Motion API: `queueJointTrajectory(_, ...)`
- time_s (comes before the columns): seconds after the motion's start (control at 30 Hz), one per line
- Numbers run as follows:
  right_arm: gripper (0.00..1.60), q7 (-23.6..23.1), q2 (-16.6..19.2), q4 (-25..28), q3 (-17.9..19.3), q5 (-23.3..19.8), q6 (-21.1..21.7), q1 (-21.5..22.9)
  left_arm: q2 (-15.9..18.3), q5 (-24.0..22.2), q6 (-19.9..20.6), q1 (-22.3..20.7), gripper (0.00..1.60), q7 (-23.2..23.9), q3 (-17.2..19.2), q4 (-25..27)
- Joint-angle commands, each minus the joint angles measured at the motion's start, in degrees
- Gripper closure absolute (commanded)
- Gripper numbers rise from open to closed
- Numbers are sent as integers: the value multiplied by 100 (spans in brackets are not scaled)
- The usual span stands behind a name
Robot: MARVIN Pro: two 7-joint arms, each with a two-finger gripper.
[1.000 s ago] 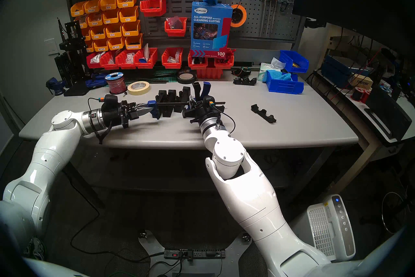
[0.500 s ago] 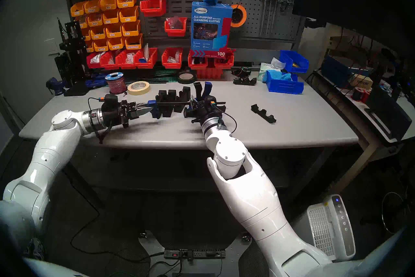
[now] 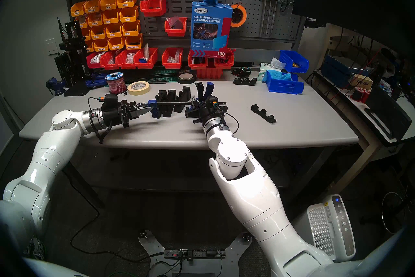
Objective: Clamp the two 3D printed pieces together with the clamp
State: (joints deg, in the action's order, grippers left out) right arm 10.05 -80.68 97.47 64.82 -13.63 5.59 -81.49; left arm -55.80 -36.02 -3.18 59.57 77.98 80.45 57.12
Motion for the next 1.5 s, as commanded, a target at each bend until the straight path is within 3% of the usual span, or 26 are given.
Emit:
queueJointTrajectory(0.0, 160, 62, 76, 205, 185, -2, -11, 81, 105, -139, -16, -257, 160, -5, 221, 28)
queueJointTrajectory(1.0, 160, -6, 112, 216, 187, -67, -1, 113, 90, -126, -20, -265, 160, -37, 217, 3)
queueJointTrajectory(1.47, 160, -70, 64, 232, 178, -78, -14, 288, 106, -84, -37, -502, 160, -175, 265, -174)
